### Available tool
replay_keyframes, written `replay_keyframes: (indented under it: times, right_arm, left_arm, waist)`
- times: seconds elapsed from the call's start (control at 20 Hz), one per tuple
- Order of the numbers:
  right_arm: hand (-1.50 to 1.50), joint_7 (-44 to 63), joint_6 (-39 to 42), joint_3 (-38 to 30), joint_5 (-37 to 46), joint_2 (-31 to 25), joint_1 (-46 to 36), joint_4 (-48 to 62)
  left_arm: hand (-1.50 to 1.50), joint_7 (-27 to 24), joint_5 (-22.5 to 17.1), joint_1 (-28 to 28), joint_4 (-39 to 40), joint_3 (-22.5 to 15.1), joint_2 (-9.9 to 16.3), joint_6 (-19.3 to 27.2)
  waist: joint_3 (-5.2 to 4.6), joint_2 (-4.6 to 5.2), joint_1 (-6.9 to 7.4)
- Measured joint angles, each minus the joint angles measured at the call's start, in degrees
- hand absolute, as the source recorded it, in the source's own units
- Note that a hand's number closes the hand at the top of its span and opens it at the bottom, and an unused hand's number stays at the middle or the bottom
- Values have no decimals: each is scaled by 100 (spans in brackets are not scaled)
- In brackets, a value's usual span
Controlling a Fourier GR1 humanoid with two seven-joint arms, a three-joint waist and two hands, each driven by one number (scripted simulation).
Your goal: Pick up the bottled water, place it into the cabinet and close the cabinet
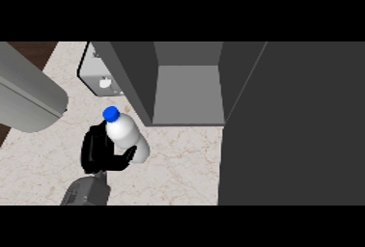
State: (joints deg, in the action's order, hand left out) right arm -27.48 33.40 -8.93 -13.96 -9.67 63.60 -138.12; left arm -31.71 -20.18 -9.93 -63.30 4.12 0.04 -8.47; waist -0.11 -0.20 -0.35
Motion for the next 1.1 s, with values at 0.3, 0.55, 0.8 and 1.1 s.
replay_keyframes:
  times: [0.3, 0.55, 0.8, 1.1]
  right_arm:
    - [-150, 155, -84, 147, -14, 91, -186, -11]
    - [-150, 165, -24, 52, -38, 57, -217, -2]
    - [-150, 238, -4, 48, -60, 57, -347, 23]
    - [-150, 340, -3, 35, -97, 102, -521, 53]
  left_arm:
    - [150, 229, -168, 233, -1014, -1126, -2, 592]
    - [150, 662, -231, 215, -1866, -2043, -3, 1347]
    - [150, 1240, -168, -159, -2513, -2879, -3, 2480]
    - [150, 1862, -154, -1135, -2663, -3551, -4, 3968]
  waist:
    - [6, 2, 19]
    - [8, 1, 3]
    - [10, 6, -17]
    - [10, 14, -62]
